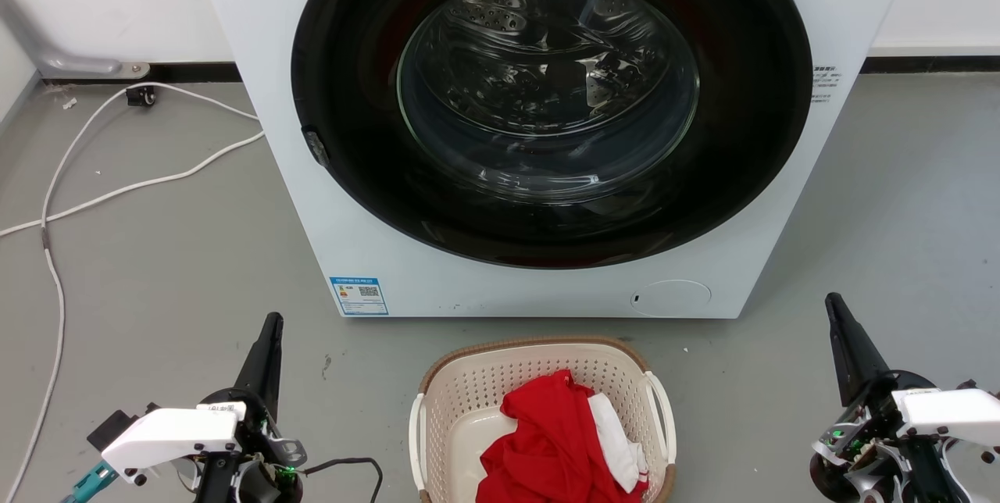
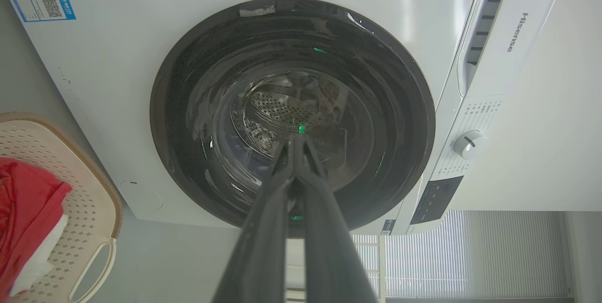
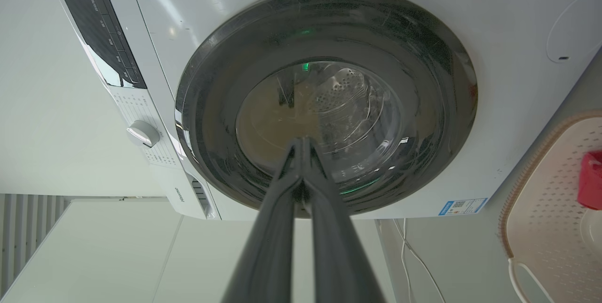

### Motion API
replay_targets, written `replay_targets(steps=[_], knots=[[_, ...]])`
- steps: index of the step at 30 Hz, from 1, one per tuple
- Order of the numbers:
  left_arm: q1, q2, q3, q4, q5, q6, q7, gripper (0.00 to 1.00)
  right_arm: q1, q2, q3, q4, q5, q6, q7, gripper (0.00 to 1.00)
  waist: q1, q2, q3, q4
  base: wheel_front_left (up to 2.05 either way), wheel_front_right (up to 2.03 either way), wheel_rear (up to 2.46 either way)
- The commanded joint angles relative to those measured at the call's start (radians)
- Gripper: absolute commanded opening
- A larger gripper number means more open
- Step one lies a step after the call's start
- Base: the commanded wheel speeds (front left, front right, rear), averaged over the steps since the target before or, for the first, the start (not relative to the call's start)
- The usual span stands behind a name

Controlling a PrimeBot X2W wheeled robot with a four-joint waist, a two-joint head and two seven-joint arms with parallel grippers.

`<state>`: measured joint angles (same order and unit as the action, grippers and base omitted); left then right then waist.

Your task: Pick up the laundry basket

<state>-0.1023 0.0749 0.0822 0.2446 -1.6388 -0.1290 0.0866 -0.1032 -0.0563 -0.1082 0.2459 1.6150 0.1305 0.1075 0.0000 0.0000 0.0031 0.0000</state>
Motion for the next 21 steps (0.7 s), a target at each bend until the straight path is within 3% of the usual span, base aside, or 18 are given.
replay_targets(steps=[1,21], knots=[[-0.009,-0.003,0.004,0.001,0.005,-0.003,0.006,0.0,-0.012,0.003,-0.002,0.001,-0.005,0.0,0.003,0.0,0.0,0.0,0.0,0.0,0.0,0.0,0.0],[-0.01,-0.007,0.011,0.002,0.012,-0.003,0.011,0.0,-0.012,0.005,-0.004,0.001,-0.004,0.0,0.003,0.0,0.0,0.0,0.0,0.0,0.0,0.0,0.0]])
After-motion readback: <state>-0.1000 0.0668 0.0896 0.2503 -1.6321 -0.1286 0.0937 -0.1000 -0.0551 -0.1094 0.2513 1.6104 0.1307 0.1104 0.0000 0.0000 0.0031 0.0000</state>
